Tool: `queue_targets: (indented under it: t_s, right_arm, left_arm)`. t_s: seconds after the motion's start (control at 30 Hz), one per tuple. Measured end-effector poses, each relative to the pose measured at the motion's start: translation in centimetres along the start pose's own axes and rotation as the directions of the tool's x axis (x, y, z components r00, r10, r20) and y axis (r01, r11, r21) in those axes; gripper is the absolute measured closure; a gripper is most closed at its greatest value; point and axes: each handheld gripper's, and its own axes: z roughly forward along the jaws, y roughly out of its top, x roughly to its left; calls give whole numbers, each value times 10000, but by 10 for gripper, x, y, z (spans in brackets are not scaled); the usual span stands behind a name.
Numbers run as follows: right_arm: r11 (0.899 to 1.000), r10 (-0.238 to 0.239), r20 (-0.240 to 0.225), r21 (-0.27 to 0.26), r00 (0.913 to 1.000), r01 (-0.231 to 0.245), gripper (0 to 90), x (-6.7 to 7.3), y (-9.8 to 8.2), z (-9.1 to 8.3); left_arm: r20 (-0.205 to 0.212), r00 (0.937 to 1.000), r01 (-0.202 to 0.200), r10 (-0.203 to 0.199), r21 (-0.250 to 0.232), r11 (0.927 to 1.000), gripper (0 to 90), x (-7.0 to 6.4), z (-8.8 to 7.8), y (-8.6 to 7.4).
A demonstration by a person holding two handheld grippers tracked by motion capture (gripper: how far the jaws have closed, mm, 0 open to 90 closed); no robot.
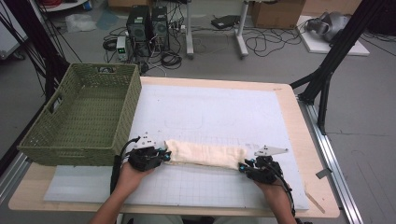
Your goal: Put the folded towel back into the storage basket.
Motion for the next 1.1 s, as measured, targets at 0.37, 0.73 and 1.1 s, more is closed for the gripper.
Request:
queue_targets:
  t_s: [0.37,0.73,1.1]
  right_arm:
    - [9999,-16,276,-141,9996,20,811,2,6,-2]
    - [9940,200,406,-1084,9990,-154,815,-4,14,-19]
    - [9838,144,437,-1793,9989,-64,817,-3,29,-33]
  left_arm:
    - [-175,9998,-100,90,-577,9983,828,-1,-9,5]
    - [-93,9999,-148,138,-1283,9916,830,-6,-23,16]
    - [-180,9995,-284,255,-1855,9822,830,-9,-36,28]
